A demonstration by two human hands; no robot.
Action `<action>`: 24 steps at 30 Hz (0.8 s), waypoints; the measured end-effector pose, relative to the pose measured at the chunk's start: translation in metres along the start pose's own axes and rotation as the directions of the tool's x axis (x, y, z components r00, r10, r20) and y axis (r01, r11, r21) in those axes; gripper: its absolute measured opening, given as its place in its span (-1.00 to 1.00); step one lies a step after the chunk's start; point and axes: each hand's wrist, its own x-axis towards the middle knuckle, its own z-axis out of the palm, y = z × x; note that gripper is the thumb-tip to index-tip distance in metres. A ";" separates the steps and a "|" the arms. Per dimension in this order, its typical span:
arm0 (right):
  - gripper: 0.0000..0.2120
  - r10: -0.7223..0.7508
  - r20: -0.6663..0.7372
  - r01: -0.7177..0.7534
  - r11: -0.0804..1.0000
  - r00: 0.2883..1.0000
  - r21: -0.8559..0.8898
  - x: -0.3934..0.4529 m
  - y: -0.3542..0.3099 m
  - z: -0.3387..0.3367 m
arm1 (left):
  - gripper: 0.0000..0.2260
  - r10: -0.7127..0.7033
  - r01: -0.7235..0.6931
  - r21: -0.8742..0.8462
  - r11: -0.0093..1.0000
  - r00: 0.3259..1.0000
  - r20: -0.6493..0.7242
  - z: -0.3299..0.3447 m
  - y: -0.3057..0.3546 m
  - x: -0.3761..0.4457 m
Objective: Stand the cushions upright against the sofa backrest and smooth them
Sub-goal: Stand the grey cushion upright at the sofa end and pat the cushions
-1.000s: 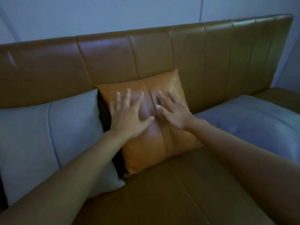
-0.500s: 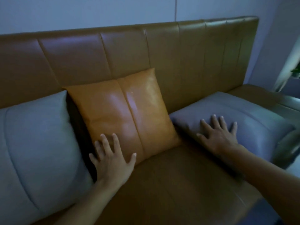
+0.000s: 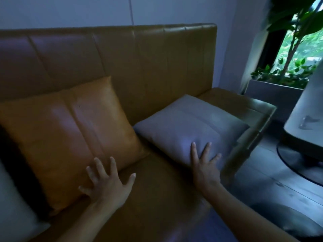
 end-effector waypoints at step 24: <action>-0.47 -0.318 -0.071 0.325 0.931 0.946 0.165 0.060 0.026 -0.029 | -0.09 0.612 -0.611 -0.130 0.781 0.790 -0.039 0.045 0.136 -0.029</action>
